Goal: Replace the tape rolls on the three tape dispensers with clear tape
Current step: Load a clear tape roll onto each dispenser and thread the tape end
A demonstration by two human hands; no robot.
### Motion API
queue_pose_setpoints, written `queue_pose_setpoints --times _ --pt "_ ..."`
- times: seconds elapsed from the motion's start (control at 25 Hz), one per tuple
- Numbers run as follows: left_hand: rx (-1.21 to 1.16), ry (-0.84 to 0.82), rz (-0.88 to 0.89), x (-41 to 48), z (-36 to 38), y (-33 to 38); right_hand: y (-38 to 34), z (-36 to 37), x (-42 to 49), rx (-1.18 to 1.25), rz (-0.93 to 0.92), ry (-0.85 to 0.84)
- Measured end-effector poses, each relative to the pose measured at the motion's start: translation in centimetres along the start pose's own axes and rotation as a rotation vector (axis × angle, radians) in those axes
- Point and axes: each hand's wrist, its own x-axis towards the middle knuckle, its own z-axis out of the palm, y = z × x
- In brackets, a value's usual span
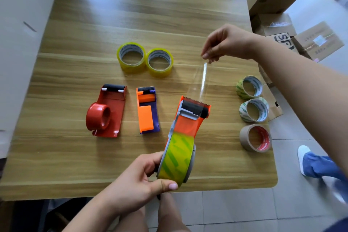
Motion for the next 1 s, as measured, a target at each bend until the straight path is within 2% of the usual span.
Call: queue_pose_setpoints --times 0.24,0.4,0.56,0.64,0.8,0.88,1.0 --pt "0.051 0.014 0.009 -0.3 -0.1 -0.1 -0.7 -0.5 0.8 -0.034 0.029 -0.028" --pt "0.08 -0.017 -0.037 -1.5 0.3 -0.1 -0.5 -2.6 0.0 0.033 0.039 0.053" --pt "0.114 -0.019 0.043 -1.0 0.4 1.3 -1.1 -2.9 0.4 -0.005 0.069 0.068" --pt "0.063 0.001 0.081 -1.0 -0.2 2.5 0.0 -2.4 0.9 -0.032 0.079 0.106" --pt "-0.184 -0.028 0.121 -1.3 -1.2 4.6 4.1 0.1 0.3 -0.011 0.169 0.145" --pt "-0.253 -0.004 0.178 -0.5 -1.2 5.6 6.1 3.5 -0.4 0.131 0.218 0.112" --pt "-0.358 0.035 0.254 1.3 -1.0 7.7 8.7 10.5 -1.8 0.551 0.326 0.072"
